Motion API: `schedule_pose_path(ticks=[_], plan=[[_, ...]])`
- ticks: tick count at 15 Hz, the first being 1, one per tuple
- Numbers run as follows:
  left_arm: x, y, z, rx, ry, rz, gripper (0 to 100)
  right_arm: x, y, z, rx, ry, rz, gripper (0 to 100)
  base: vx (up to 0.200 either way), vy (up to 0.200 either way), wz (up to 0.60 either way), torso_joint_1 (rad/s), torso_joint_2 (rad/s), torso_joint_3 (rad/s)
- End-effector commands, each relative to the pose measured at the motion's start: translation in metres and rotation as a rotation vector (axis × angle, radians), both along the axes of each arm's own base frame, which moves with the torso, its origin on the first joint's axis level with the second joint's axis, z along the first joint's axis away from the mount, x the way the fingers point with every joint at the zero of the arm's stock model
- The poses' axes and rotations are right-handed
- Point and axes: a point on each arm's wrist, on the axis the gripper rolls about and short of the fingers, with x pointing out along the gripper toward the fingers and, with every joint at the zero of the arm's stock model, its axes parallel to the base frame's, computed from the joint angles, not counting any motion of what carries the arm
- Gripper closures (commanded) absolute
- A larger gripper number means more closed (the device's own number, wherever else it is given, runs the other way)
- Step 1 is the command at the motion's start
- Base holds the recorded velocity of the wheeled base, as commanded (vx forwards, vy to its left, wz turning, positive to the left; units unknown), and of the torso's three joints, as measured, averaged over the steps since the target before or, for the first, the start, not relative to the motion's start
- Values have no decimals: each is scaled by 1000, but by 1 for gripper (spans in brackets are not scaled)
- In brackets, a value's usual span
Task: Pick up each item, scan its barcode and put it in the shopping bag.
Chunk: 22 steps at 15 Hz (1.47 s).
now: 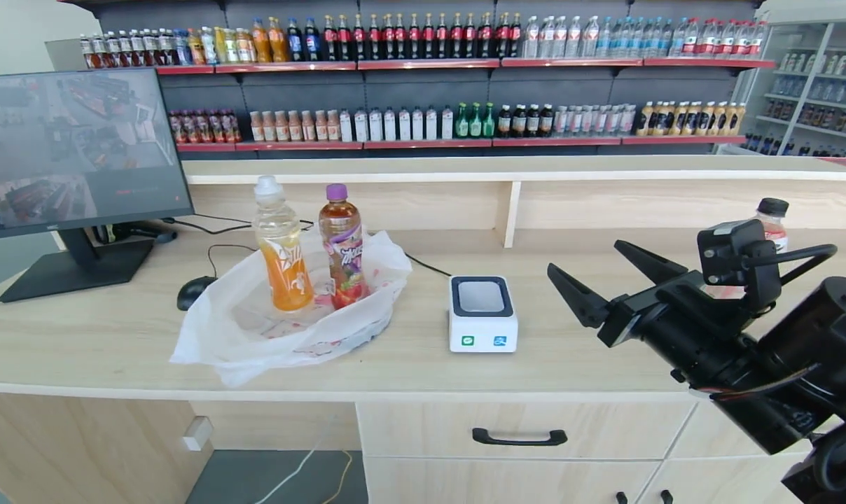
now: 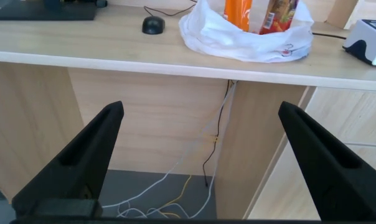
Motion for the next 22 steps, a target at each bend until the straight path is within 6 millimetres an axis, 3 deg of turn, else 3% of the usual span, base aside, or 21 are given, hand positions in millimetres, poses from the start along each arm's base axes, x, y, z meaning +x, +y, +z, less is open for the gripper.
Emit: schedule_pose_path(ticks=[1, 12, 16, 22], plan=[[0, 0, 0, -1, 0, 2, 0, -1, -1, 2, 4, -9, 0, 0, 0, -200, 0, 2, 2, 2], [0, 0, 0, -1, 0, 2, 0, -17, -8, 6, 5, -14, 4, 0, 0, -200, 0, 1, 1, 3], [0, 0, 0, -1, 0, 0, 0, -33, -16, 6, 3, -10, 3, 0, 0, -200, 0, 5, 2, 2], [0, 0, 0, 1, 0, 0, 0, -25, -30, -2, -13, 24, -66, 0, 0, 0, 0, 0, 0, 0]])
